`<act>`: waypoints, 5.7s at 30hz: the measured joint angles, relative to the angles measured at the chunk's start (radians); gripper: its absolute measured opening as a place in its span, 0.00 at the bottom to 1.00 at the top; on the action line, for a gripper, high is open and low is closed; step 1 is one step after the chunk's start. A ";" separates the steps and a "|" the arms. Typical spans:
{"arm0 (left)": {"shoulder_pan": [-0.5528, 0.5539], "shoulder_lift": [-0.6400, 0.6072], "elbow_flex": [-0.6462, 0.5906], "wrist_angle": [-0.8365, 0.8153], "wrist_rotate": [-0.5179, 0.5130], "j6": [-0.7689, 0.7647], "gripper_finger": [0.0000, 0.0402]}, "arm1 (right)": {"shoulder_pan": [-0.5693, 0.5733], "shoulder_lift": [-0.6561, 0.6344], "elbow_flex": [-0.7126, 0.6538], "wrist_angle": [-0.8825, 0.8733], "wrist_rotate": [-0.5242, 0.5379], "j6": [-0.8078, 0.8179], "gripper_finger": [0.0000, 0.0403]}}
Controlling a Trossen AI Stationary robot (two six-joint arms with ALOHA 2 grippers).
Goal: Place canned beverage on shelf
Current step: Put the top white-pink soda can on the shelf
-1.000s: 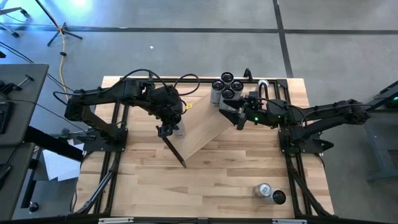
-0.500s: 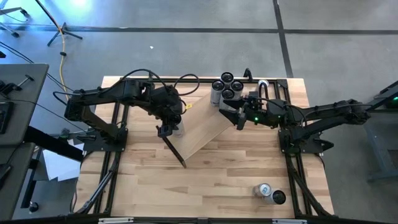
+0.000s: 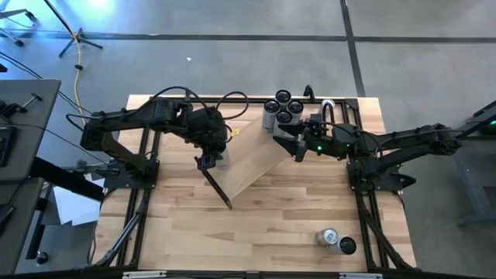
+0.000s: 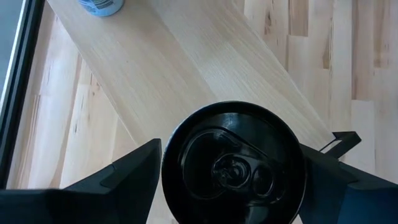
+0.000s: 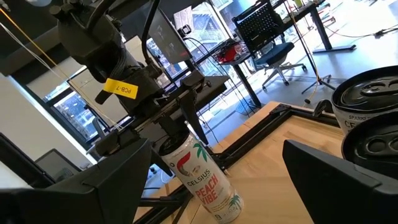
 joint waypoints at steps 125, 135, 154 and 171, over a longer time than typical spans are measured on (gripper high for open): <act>-0.072 0.099 0.357 -0.312 -0.043 -0.839 0.99 | 0.000 0.000 0.000 -0.019 -0.001 -0.008 0.87; -0.083 0.153 0.357 -0.312 -0.081 -0.826 0.99 | 0.000 0.000 0.000 -0.045 -0.003 -0.008 0.87; -0.083 0.168 0.357 -0.312 -0.113 -0.777 0.99 | 0.000 0.000 0.000 -0.060 -0.003 -0.008 0.87; -0.078 0.196 0.358 -0.313 -0.059 -0.784 0.99 | 0.000 0.000 0.000 -0.061 -0.003 -0.008 0.87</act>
